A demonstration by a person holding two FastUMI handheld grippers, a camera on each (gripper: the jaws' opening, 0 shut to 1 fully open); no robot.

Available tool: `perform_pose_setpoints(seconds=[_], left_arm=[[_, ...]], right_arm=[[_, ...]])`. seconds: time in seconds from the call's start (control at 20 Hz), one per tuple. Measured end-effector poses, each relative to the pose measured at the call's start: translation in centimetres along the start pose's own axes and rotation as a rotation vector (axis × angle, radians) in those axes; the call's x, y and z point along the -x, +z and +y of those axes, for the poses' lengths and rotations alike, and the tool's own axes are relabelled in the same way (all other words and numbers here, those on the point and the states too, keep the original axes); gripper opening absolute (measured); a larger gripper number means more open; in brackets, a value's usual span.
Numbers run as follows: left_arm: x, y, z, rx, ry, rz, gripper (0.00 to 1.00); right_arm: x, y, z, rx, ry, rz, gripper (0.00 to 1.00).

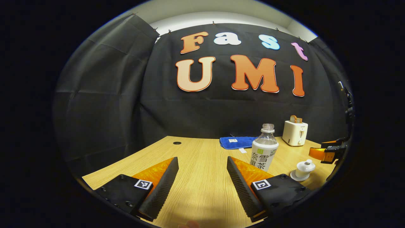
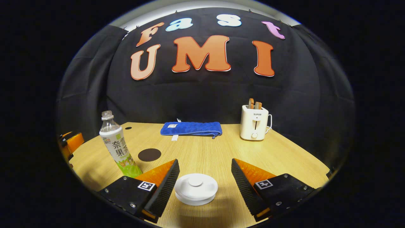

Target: Open the teacup lid with one hand, grasp the water bottle and pour water into the teacup with the other hand; after pouring, place the water bottle on the coaster and then close the teacup lid.

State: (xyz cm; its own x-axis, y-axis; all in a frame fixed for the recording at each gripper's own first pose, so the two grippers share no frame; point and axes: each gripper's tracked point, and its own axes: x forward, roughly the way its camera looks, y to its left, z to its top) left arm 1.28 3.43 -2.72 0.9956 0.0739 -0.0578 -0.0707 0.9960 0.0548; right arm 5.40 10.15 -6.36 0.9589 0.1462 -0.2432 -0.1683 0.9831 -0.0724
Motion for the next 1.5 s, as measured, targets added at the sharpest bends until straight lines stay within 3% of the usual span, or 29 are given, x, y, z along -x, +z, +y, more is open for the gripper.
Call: perform_pose_setpoints(seconds=[0.25,0.35,0.55,0.8,0.85,0.95,1.0,1.05,1.25,1.5], left_arm=[[-0.7,-0.8,0.2,-0.021,0.013,0.015,0.99],[-1.0,-1.3,0.2,-0.004,0.007,0.028,0.99],[-1.2,-1.7,0.3,0.005,0.009,0.044,0.99],[-1.3,-1.8,0.4,0.007,0.016,0.048,0.99],[-1.2,-1.9,0.5,0.010,0.016,0.049,0.99],[-1.2,-2.0,0.4,0.012,0.012,0.053,0.99],[-1.0,-2.0,0.3,0.013,0.010,0.054,0.99],[-1.0,-2.0,0.2,0.013,0.009,0.054,0.99],[-0.2,-1.0,-0.5,0.016,-0.017,0.024,0.99],[0.9,-0.2,-3.0,0.006,-0.071,0.003,0.99]], right_arm=[[-1.2,-1.7,0.5,0.012,0.006,0.059,0.96],[-1.4,-2.3,0.6,0.019,0.010,0.079,0.90],[-1.6,-3.3,1.1,0.038,0.032,0.115,0.72],[-1.9,-3.6,1.4,0.048,0.042,0.121,0.41],[-1.9,-3.5,1.4,0.048,0.043,0.121,0.42],[-1.9,-3.5,1.3,0.047,0.043,0.120,0.32],[-2.0,-3.5,1.3,0.044,0.043,0.119,0.23],[-2.0,-3.5,1.3,0.046,0.041,0.119,0.26],[-1.2,-2.2,0.6,0.013,0.031,0.089,0.17],[0.9,-0.9,-2.2,0.001,-0.013,0.042,0.21]])
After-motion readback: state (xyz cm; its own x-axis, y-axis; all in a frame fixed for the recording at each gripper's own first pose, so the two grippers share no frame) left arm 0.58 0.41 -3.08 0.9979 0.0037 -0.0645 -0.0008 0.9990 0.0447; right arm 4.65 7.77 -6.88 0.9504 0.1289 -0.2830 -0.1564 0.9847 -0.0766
